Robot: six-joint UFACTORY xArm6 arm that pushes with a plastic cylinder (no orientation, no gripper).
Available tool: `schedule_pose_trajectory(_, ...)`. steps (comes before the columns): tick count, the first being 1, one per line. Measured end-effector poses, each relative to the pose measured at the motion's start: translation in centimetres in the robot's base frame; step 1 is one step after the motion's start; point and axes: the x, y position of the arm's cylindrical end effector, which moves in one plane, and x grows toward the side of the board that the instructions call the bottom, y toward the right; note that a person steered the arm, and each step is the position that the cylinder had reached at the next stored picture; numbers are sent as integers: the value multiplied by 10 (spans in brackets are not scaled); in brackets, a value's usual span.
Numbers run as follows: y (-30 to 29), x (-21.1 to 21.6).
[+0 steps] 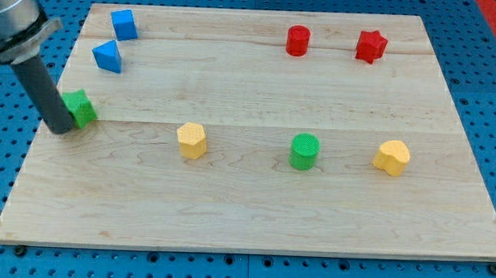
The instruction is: Drag the green star into the bottom side of the blue triangle
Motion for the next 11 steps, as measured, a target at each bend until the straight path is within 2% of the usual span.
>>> schedule_pose_trajectory(2, 9, -29)
schedule_pose_trajectory(4, 11, -82)
schedule_pose_trajectory(7, 50, -83)
schedule_pose_trajectory(8, 78, -56)
schedule_pose_trajectory(9, 120, -64)
schedule_pose_trajectory(10, 102, -109)
schedule_pose_trajectory(11, 96, -137)
